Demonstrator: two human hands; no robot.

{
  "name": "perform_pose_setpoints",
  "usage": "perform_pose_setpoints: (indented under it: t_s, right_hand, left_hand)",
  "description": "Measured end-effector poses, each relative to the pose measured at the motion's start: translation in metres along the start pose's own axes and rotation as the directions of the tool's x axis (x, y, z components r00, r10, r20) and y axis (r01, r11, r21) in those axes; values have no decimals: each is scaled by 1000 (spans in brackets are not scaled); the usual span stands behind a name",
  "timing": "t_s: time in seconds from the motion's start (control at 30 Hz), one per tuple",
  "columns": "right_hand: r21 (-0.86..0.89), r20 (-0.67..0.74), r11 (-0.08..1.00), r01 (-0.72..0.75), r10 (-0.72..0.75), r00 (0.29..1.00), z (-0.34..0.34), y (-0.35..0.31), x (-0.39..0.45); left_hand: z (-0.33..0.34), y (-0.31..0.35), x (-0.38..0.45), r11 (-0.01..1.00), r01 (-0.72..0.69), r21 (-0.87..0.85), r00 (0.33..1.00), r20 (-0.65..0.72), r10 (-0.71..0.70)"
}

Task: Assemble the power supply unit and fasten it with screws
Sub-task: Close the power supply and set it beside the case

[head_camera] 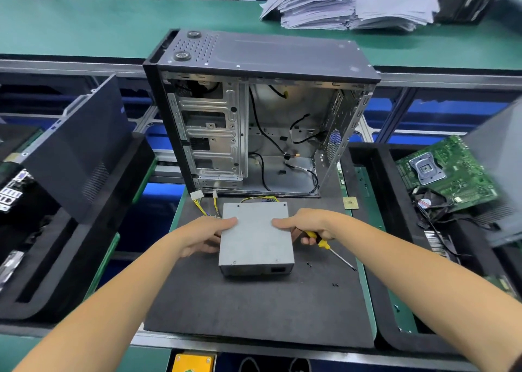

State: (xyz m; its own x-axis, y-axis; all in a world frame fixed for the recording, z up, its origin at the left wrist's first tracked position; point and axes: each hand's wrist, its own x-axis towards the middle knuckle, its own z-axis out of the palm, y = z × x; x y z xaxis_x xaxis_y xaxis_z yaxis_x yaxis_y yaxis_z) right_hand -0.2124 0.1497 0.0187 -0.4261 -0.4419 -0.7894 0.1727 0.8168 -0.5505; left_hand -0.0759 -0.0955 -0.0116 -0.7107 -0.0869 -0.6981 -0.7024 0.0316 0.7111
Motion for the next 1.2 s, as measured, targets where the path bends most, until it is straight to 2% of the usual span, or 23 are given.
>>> perform_pose_setpoints:
  t_s: [0.2, 0.6, 0.73, 0.93, 1.07, 1.2]
  right_hand:
    - [48, -1, 999, 18, -18, 1000, 7, 2, 2]
    - [130, 39, 991, -11, 6, 999, 4, -5, 6]
    - [42, 3, 998, -36, 36, 999, 3, -5, 9]
    - [1, 9, 999, -50, 50, 999, 0, -6, 7]
    - [-22, 34, 998, -55, 55, 998, 2, -5, 0]
    - [-177, -27, 984, -20, 15, 1000, 0, -4, -12]
  left_hand:
    - [10, 4, 1, 999, 54, 6, 998, 16, -54]
    - [16, 10, 3, 999, 12, -33, 1000, -28, -13]
    - [16, 10, 3, 999, 20, -43, 999, -31, -21]
    - [17, 13, 1, 999, 34, -19, 999, -15, -34]
    - [24, 14, -6, 995, 52, 80, 997, -52, -48]
    - [28, 21, -12, 969, 125, 215, 988, -115, -102]
